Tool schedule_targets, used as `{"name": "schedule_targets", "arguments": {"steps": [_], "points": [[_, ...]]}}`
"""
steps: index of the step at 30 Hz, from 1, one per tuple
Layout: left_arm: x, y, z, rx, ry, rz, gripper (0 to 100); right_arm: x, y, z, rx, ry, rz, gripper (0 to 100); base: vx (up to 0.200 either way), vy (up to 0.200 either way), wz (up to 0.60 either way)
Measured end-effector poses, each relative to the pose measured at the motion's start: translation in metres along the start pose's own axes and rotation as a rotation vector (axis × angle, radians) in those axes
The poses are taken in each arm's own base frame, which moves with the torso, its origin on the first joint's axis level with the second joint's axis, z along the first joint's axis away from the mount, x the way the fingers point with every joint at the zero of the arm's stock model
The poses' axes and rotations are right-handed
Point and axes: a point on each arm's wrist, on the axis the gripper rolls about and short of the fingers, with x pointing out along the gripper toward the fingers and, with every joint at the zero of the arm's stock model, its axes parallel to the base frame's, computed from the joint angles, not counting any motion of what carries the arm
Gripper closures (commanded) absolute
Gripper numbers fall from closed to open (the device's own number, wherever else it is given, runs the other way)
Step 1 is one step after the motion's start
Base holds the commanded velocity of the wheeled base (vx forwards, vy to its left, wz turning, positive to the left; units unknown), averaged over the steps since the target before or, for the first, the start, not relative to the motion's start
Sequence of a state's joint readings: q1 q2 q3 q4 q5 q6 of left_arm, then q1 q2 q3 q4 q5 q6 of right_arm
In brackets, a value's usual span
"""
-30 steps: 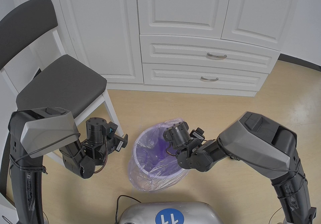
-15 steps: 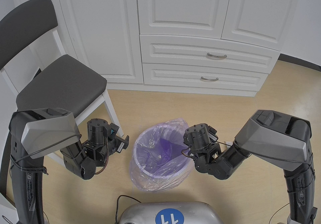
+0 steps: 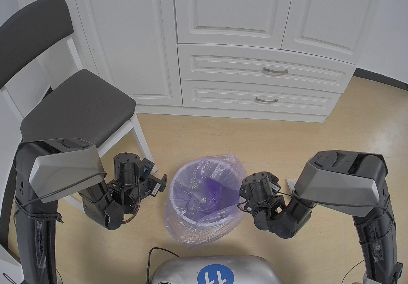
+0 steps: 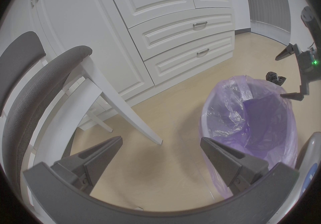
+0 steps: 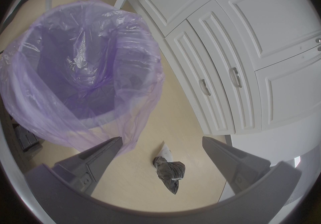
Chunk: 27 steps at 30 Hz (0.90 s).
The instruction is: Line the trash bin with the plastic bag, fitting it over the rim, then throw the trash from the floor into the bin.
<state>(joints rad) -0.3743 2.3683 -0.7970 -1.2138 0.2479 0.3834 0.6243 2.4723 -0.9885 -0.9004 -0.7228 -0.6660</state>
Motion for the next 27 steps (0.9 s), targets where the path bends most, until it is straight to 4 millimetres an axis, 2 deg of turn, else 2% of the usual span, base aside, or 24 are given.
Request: {"name": "schedule_targets", "arguments": {"steps": [9,14,27], "points": [[0.0,0.001,0.001,-0.003,-0.011,0.005,0,0.018,0.016,0.005,0.011,-0.021,-0.004,0,0.0,0.0,0.0],[0.0,0.002,0.001,-0.005,-0.016,0.01,0,0.031,0.017,0.014,0.05,-0.053,-0.017,0,0.0,0.0,0.0],[0.0,0.006,0.004,-0.011,-0.026,0.02,0,0.074,-0.01,0.035,0.205,-0.161,-0.124,0,0.0,0.0,0.0]]}}
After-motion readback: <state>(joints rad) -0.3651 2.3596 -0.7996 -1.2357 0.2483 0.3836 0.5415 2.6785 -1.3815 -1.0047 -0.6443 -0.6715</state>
